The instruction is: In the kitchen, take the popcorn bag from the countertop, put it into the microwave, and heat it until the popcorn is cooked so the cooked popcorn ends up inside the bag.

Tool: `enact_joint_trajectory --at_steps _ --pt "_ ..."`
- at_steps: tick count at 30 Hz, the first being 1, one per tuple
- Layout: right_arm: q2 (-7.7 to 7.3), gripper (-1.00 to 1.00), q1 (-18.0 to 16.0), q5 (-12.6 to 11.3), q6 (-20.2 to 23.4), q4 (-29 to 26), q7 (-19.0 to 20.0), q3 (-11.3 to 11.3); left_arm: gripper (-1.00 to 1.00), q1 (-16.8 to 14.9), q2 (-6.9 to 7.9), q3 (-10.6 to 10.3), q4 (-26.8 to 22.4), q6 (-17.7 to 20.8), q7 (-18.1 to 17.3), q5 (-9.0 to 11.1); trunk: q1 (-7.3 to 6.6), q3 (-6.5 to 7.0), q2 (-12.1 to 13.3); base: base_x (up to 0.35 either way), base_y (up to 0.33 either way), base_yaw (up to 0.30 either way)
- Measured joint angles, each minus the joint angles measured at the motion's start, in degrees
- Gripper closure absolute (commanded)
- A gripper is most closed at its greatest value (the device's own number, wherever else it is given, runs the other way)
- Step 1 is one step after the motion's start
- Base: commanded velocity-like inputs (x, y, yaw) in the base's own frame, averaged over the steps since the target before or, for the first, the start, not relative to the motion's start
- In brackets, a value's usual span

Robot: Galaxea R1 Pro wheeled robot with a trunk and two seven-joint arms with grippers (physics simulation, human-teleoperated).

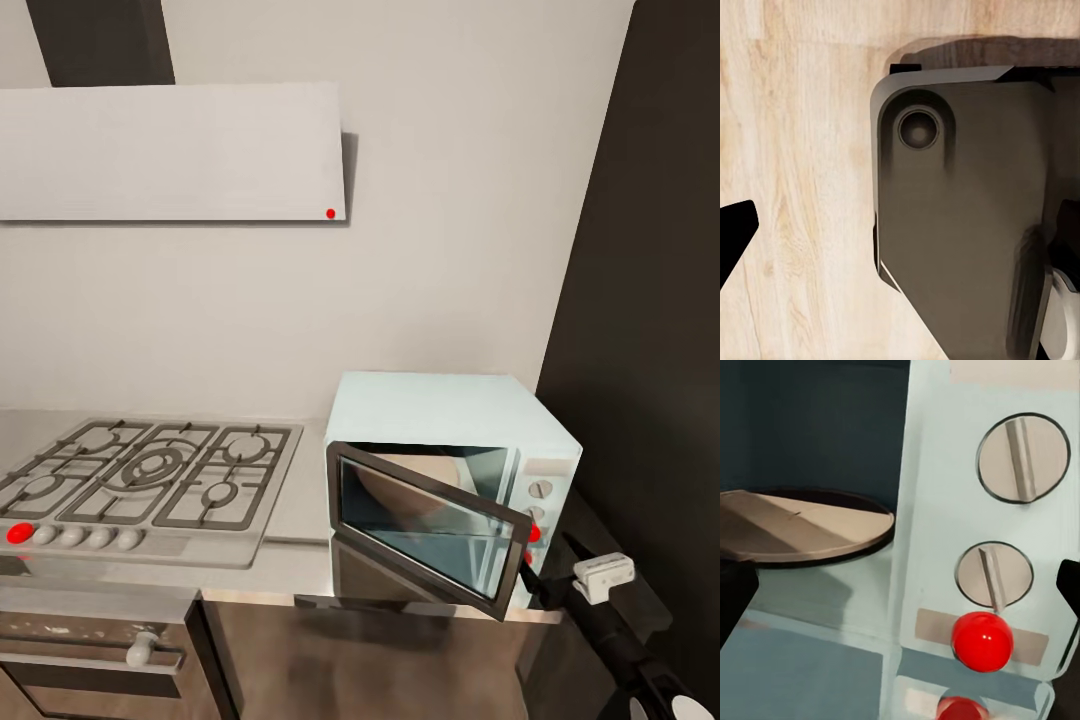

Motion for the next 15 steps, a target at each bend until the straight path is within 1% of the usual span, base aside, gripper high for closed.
enact_joint_trajectory --at_steps 10,13,14,15 --pt "0.21 -1.0 0.1 0.3 1.3 0.3 0.0 0.5 -1.0 0.0 -0.06 0.0 0.0 0.0 0.0 0.0 0.0 0.0 0.0 0.0 0.0 0.009" --pt "0.18 -1.0 0.1 1.4 1.5 0.8 -0.2 0.6 -1.0 0.0 -0.04 0.0 0.0 0.0 0.0 0.0 0.0 0.0 0.0 0.0 0.0 0.143" --pt "0.19 -1.0 0.1 2.0 1.5 0.9 -0.3 0.2 -1.0 0.0 -0.04 0.0 0.0 0.0 0.0 0.0 0.0 0.0 0.0 0.0 0.0 0.219" --pt "0.19 -1.0 0.1 3.3 1.5 1.1 -0.1 -0.4 -1.0 0.0 -0.03 0.0 0.0 0.0 0.0 0.0 -0.01 0.0 0.0 0.0 0.0 0.229"
